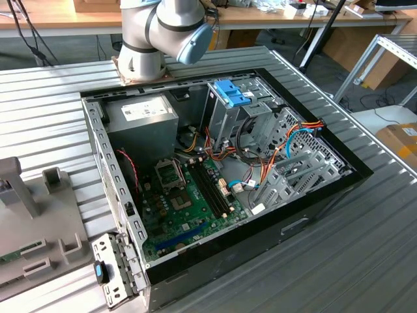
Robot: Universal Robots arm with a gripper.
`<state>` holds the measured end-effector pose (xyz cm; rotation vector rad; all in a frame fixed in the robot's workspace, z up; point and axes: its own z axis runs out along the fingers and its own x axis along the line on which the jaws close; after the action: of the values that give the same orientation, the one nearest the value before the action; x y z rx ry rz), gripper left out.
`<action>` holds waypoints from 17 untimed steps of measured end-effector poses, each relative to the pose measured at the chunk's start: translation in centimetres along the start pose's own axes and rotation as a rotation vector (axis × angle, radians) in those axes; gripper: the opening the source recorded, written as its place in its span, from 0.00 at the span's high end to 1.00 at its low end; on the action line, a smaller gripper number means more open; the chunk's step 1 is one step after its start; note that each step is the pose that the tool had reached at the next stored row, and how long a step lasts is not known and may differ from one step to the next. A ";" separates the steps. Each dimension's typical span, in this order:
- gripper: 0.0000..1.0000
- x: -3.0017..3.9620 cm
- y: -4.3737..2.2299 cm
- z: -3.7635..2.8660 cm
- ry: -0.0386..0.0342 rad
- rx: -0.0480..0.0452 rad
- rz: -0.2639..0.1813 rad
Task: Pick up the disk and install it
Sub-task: 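Pick up the disk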
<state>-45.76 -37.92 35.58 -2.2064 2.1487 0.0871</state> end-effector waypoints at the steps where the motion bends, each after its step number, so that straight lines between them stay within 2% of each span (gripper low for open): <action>1: 0.63 -0.12 -0.01 -1.41 0.0000 -0.0001 0.000; 4: 0.63 -0.42 -0.02 -5.04 0.0000 0.0000 0.000; 6: 0.63 -0.55 -0.03 -6.68 0.0000 -0.0001 0.000; 7: 0.63 -0.65 -0.03 -7.85 -0.0001 0.0001 0.000; 8: 0.63 -0.71 -0.03 -8.56 0.0000 0.0000 0.000; 10: 0.63 -0.78 -0.04 -9.38 -0.0001 0.0001 0.000; 14: 0.63 -0.80 -0.04 -9.61 0.0001 -0.0002 0.000; 17: 0.63 -0.96 -0.04 -11.55 -0.0001 0.0002 0.000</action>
<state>-45.76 -37.92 47.17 -2.2063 2.1486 0.0871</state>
